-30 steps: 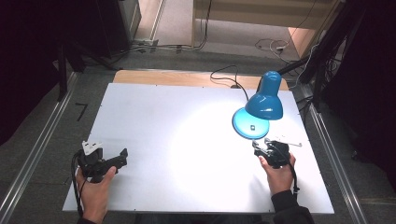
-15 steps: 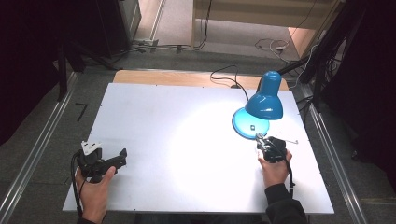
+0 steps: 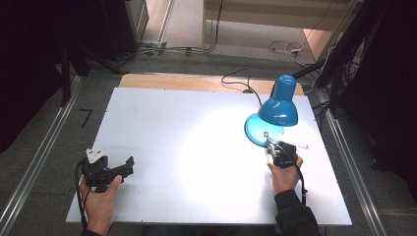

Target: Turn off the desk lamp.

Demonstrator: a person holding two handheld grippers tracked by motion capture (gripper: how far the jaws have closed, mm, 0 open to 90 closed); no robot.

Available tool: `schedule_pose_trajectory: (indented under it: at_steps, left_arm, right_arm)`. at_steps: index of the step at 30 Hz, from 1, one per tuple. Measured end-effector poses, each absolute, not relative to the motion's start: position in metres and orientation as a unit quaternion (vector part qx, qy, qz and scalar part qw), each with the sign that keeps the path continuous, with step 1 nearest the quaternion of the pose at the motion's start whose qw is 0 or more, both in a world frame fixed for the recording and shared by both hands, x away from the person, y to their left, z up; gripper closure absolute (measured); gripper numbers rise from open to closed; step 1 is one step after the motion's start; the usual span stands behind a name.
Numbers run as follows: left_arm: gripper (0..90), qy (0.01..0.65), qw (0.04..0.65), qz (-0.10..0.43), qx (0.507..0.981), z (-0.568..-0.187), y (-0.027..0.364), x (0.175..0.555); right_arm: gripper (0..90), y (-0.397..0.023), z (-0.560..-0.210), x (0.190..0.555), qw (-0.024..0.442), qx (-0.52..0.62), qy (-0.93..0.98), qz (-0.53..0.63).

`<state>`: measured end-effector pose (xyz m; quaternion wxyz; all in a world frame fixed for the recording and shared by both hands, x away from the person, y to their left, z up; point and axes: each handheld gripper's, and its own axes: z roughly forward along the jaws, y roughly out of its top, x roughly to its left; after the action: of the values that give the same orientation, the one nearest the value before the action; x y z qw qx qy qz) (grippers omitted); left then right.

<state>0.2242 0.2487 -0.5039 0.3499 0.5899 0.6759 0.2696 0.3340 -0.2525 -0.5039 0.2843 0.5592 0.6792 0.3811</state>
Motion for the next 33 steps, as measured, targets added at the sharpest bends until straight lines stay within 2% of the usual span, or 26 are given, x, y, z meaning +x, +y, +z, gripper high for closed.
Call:
schedule_pose_trajectory:
  at_steps: [33]
  left_arm:
    - [2.3,0.677,0.348,0.264,0.593,-0.506,0.249,0.223]
  right_arm:
    - [87.3,-0.248,-0.504,0.36,0.29,0.576,0.658,0.388]
